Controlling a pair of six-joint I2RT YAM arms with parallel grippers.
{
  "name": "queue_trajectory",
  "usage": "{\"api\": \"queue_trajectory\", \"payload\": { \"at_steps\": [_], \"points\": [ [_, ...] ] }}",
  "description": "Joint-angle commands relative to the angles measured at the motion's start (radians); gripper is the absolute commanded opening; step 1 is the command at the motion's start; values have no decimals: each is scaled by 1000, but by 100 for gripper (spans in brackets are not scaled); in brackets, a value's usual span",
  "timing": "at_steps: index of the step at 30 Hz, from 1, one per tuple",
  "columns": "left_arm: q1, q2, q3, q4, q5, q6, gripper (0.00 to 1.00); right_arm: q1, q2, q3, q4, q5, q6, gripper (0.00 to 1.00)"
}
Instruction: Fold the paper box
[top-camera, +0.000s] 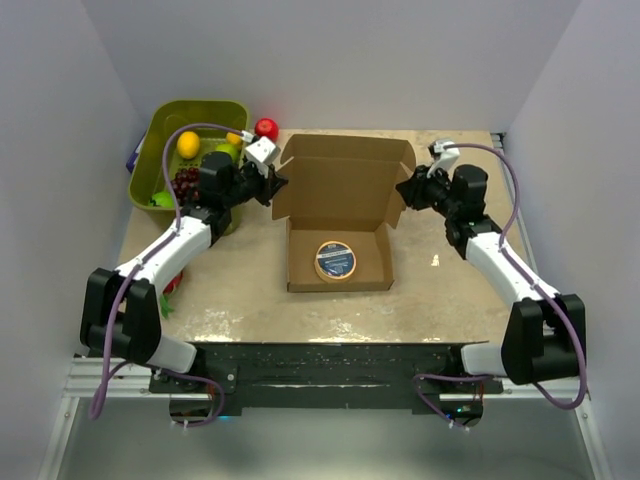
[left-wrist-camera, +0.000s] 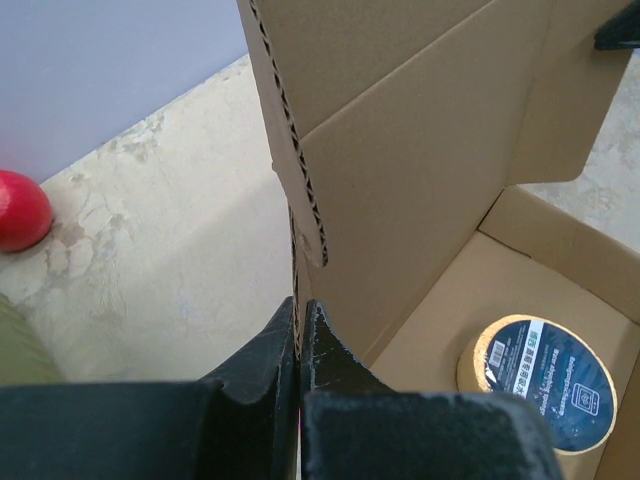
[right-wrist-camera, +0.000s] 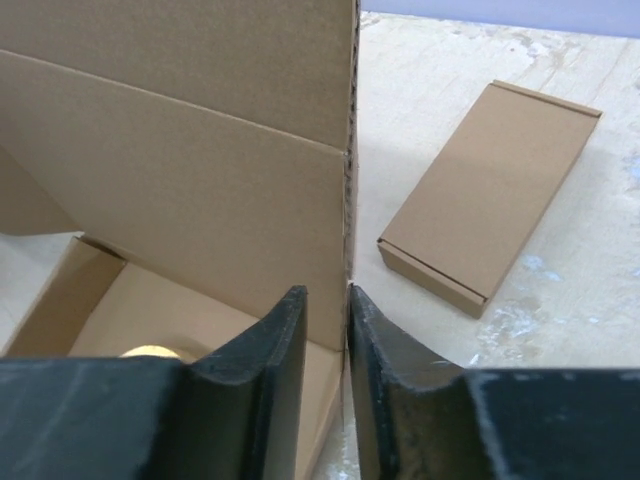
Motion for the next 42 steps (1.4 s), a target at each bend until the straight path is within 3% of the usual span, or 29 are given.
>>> {"api": "queue_trajectory", "payload": {
  "at_steps": [1,6,13,23,30,42],
  "points": [
    [-26,22,29,-33,-61,-30,0,48,-16,5,3,65,-7,17],
    [-78,45,44,-51,-219,-70,0,186,-56,-4,9,295,4,0],
    [-114,54,64,-27,-437,-179,0,293,-82,-6,82,594,55,0],
    [-180,141,144,99,-578,-270,0,327,-28,41,239,703,65,0],
    [-212,161,-25,402,-692,-342,0,398,-27,-94,472,821,53,0],
    [-278,169,-226,578,-756,-428,0,493,-67,-272,561,978,78,0]
  ]
}}
